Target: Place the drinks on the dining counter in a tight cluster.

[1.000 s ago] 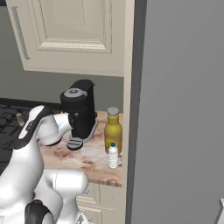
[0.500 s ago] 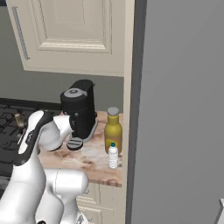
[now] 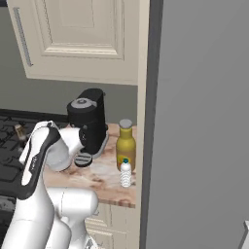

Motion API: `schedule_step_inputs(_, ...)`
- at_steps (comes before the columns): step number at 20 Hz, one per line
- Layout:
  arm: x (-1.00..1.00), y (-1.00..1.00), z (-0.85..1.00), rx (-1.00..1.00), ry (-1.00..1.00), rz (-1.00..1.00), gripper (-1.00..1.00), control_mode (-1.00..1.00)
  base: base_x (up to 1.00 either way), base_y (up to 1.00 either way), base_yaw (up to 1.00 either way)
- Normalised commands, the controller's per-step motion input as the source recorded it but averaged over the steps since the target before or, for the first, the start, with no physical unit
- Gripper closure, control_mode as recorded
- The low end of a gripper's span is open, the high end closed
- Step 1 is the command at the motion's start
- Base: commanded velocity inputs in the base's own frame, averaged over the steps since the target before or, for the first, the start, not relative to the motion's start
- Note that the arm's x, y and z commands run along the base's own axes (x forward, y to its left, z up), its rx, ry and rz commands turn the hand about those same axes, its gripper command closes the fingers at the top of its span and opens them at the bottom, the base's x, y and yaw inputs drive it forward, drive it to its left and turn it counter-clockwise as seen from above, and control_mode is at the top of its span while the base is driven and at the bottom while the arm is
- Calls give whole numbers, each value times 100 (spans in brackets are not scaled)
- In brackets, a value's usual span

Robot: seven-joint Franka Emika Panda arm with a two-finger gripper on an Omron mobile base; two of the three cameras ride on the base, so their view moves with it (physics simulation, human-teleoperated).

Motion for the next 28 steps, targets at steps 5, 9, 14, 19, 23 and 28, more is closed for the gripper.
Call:
schedule_step_inputs(5, -10, -19, 10, 14, 0, 0, 100, -100, 0, 0, 0)
schedule_step_inputs(9, -1, -3, 1, 3, 0, 0, 100, -100, 0, 0, 0)
schedule_step_inputs(14, 0, 0, 0, 0, 0, 0, 100, -100, 0, 0, 0)
schedule_step_inputs(19, 0, 0, 0, 0, 0, 0, 100, -100, 0, 0, 0)
schedule_step_inputs(23, 0, 0, 0, 0, 0, 0, 100, 100, -13, 0, 0)
schedule_step_inputs(28, 0, 0, 0, 0, 0, 0, 100, 100, -51, 4, 10)
